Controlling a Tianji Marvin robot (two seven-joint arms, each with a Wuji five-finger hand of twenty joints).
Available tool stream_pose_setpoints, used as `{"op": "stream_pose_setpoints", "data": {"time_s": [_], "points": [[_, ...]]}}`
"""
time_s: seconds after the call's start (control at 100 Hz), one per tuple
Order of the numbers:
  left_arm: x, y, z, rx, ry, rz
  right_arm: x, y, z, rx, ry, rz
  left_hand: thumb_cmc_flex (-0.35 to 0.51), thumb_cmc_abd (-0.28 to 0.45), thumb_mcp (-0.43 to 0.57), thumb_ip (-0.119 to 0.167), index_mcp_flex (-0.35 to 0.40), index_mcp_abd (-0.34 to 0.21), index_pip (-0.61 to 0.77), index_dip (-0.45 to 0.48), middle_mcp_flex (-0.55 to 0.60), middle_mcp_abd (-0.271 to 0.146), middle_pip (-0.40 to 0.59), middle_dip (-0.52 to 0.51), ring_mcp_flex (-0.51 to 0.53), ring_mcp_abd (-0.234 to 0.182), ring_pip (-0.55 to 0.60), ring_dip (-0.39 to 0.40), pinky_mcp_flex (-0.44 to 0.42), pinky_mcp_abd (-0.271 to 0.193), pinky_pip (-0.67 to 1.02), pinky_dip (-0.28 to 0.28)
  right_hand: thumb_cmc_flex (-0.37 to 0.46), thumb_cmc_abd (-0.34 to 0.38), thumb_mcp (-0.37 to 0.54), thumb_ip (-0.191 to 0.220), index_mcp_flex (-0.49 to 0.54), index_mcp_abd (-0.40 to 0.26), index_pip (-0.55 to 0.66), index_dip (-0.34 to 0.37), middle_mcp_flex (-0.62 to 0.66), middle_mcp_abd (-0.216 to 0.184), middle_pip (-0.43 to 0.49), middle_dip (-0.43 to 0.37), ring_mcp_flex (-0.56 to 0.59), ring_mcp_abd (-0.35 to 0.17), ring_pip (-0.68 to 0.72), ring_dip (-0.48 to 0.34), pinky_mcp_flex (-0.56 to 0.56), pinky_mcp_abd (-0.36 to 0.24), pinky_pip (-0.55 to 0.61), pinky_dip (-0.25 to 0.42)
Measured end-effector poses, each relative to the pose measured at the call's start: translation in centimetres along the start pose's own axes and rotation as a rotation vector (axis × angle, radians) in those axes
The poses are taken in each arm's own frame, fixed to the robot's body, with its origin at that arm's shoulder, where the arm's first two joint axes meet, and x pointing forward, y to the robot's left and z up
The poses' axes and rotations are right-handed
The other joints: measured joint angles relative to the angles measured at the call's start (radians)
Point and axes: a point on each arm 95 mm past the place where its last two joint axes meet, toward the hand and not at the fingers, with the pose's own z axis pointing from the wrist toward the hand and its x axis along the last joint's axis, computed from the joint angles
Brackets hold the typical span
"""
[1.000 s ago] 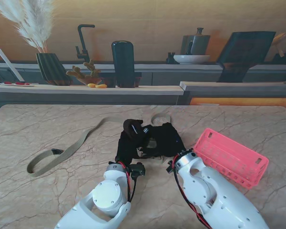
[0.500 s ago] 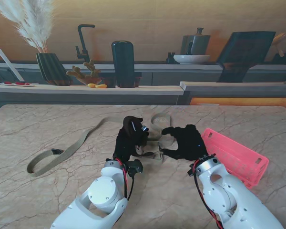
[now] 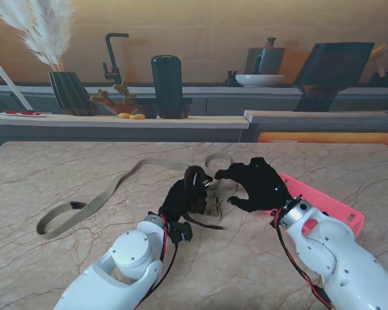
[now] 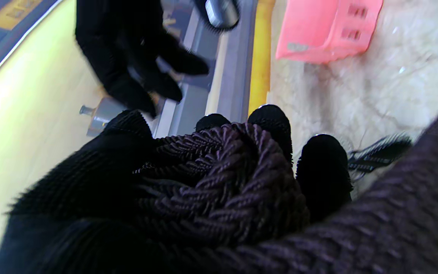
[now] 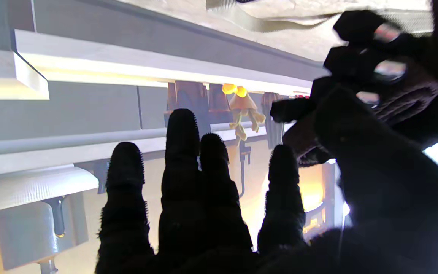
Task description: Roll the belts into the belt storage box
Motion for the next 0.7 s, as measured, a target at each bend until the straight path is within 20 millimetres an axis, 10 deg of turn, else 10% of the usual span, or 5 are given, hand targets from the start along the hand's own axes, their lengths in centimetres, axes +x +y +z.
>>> {"op": "stream_pose_setpoints", "data": {"time_s": [0.27,0.7], "points": [[-0.8,-0.4,0.3,-0.214,-0.084,-0.004,0.0,0.0,1.9,-0.036,0.046,-0.023,-0.074,-0.023,0.023,0.007,0.007,0.052,-0.146,-0.077,0.028,-0.009,0.021,0.0,0.03,-0.001,0.013,-0.02,0.027,0.015,0.013,0.0,-0.002,0.003,0.009,0.0,-0.198,-0.068,0.021,-0.045,-0.136,-0.002,-0.001,-0.022,-0.046,-0.005,-0.014,-0.014,0.001,-0.011,0.0,0.0],[-1.3,-0.7,0.4,-0.252,-0.115,0.025,0.7,-0.9,4.9,0.082,0.229,-0.024,-0.076,-0.023,0.023,0.008,-0.019,0.061,-0.185,-0.107,0.028,-0.009,0.021,0.0,0.03,-0.001,0.013,-0.031,0.031,0.027,0.013,-0.002,-0.004,0.003,0.032,0.0,-0.181,-0.069,0.06,-0.07,-0.152,-0.038,-0.002,-0.029,-0.049,-0.015,-0.024,-0.027,0.001,-0.024,0.0,0.0]]}}
